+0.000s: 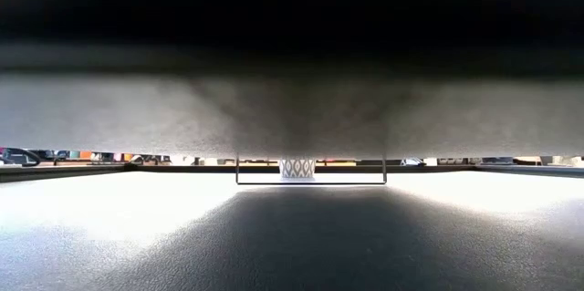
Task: Place coffee mugs
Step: Adjust the shelf
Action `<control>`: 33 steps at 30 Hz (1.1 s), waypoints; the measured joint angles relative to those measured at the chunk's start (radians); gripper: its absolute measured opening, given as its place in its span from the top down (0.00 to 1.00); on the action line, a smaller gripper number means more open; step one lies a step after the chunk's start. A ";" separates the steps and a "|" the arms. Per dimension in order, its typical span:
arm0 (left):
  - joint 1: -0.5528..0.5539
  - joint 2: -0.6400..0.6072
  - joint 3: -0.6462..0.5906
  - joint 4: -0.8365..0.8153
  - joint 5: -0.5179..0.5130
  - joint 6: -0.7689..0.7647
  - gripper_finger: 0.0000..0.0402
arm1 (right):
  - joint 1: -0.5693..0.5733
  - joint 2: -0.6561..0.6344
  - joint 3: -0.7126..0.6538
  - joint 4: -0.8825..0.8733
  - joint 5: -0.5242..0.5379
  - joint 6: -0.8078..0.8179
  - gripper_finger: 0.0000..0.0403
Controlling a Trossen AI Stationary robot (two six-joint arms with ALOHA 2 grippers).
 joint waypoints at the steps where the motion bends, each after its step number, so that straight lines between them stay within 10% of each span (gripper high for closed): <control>1: -0.058 -0.001 -0.011 0.032 -0.043 -0.067 0.79 | 0.000 0.000 0.000 0.000 0.000 0.000 0.83; 12: -0.562 0.259 0.027 0.232 -0.540 -0.633 0.85 | 0.000 0.000 0.000 0.000 0.000 -0.001 0.83; 33: -0.715 0.889 0.414 0.313 -0.574 -0.828 0.87 | 0.000 0.000 0.000 0.000 0.000 0.000 0.83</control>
